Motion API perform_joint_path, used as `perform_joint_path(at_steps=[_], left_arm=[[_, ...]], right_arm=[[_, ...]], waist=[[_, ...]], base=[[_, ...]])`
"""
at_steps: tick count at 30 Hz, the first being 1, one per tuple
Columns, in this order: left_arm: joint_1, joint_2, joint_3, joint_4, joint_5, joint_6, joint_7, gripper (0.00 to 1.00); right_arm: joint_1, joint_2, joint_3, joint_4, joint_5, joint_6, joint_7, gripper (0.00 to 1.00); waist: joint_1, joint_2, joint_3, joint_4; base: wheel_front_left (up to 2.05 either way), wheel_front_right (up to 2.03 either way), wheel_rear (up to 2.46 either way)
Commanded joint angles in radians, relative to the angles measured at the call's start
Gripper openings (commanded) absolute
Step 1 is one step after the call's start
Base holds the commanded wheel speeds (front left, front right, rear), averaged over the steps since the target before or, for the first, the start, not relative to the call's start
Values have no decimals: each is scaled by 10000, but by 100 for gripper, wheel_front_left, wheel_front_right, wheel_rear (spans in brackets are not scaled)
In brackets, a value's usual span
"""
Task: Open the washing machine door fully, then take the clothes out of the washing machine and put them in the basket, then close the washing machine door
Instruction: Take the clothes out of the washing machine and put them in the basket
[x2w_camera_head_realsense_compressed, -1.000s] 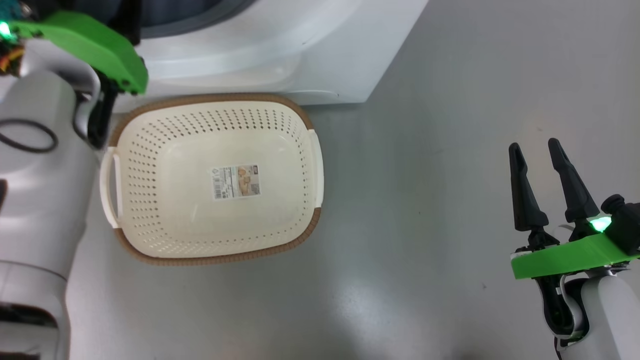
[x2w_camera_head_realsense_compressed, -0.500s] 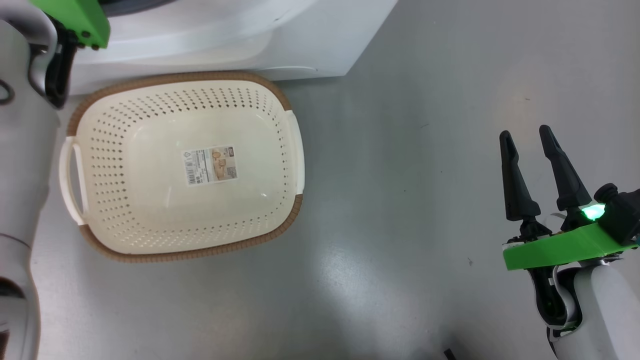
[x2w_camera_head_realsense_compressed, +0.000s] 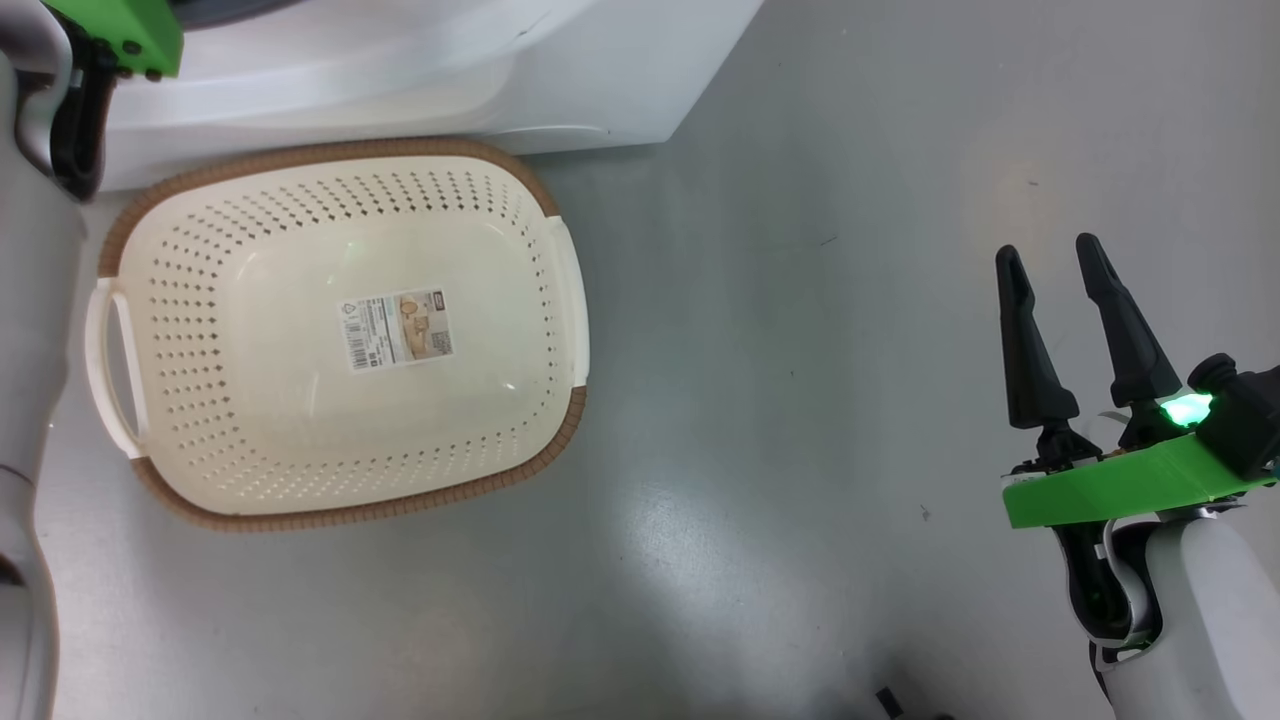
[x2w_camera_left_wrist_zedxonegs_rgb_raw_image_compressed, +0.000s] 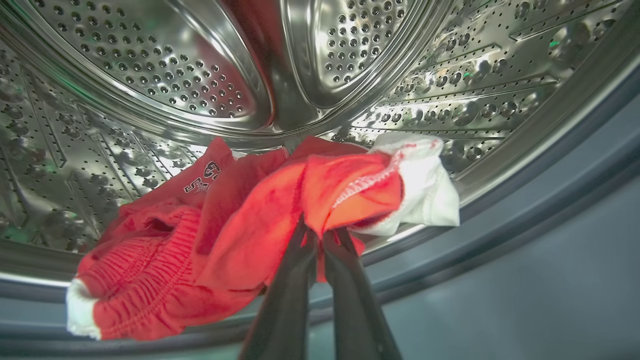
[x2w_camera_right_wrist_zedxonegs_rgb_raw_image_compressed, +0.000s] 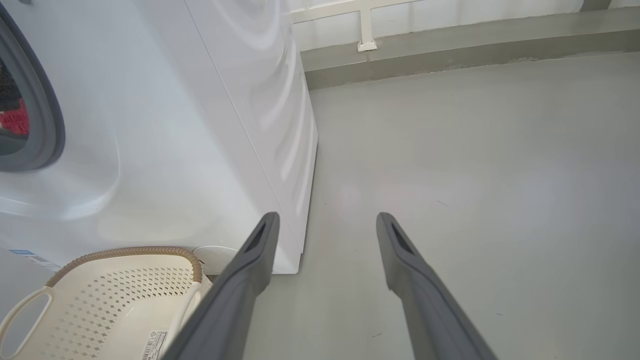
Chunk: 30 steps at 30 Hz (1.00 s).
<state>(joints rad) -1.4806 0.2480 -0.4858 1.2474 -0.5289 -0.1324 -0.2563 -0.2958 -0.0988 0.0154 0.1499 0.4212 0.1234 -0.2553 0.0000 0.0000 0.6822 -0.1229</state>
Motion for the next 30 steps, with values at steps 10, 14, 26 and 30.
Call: perform_joint_path(at_steps=[10, 14, 26, 30], left_arm=[[388, 432, 815, -1372, -54, 139, -54, 0], [852, 351, 1273, -2003, -33, 206, -54, 0], [3663, -417, 3642, -5288, 1006, 162, -54, 0], [4762, -781, 4356, -6400, 1565, 92, -54, 0]], right_arm=[[111, -108, 67, -188, -24, 73, -65, 100], [139, -139, -1, -149, -39, 73, -65, 100], [443, -412, -235, -147, -114, 73, -65, 100], [543, -486, -286, -181, -127, 73, -65, 100]], waist=[[0, 0, -296, 324], [0, 0, -492, 445], [0, 0, -1160, 1104], [0, 0, -1296, 1285]], base=[[0, 0, 0], [0, 0, 0], [0, 0, 0], [0, 0, 0]])
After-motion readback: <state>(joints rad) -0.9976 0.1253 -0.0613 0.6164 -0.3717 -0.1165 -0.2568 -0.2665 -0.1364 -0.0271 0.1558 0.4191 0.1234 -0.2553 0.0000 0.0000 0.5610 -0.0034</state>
